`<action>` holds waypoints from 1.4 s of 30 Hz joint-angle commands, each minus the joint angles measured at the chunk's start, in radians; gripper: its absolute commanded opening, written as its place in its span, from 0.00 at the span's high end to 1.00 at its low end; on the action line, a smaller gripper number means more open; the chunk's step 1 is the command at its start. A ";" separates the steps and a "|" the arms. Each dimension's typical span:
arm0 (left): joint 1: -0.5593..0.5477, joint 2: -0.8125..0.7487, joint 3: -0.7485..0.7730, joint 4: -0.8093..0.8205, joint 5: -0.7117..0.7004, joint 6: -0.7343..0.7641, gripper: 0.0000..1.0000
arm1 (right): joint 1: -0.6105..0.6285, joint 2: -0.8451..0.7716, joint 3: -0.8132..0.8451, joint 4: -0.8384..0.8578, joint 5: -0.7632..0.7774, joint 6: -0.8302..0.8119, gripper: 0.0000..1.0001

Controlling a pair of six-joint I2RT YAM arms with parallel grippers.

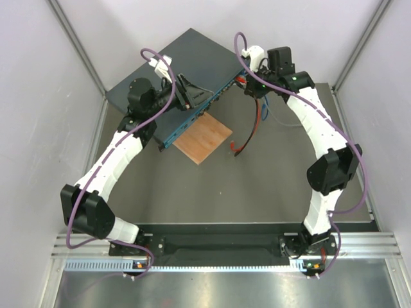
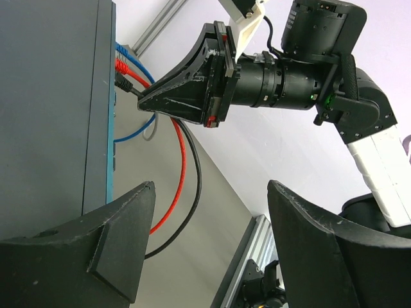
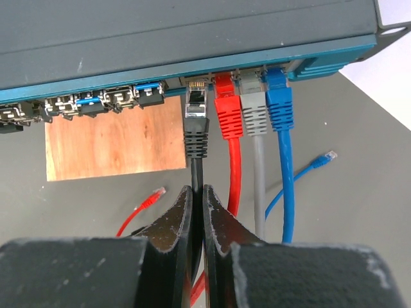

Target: Insert the plug into the switch port

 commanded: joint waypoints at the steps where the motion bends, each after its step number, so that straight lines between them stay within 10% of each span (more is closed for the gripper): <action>1: -0.001 -0.006 0.001 0.057 0.010 -0.006 0.24 | 0.006 0.015 0.074 0.016 -0.042 -0.026 1.00; 42: -0.001 0.001 0.001 0.076 0.016 -0.029 0.24 | -0.008 0.004 0.048 -0.049 0.029 -0.010 1.00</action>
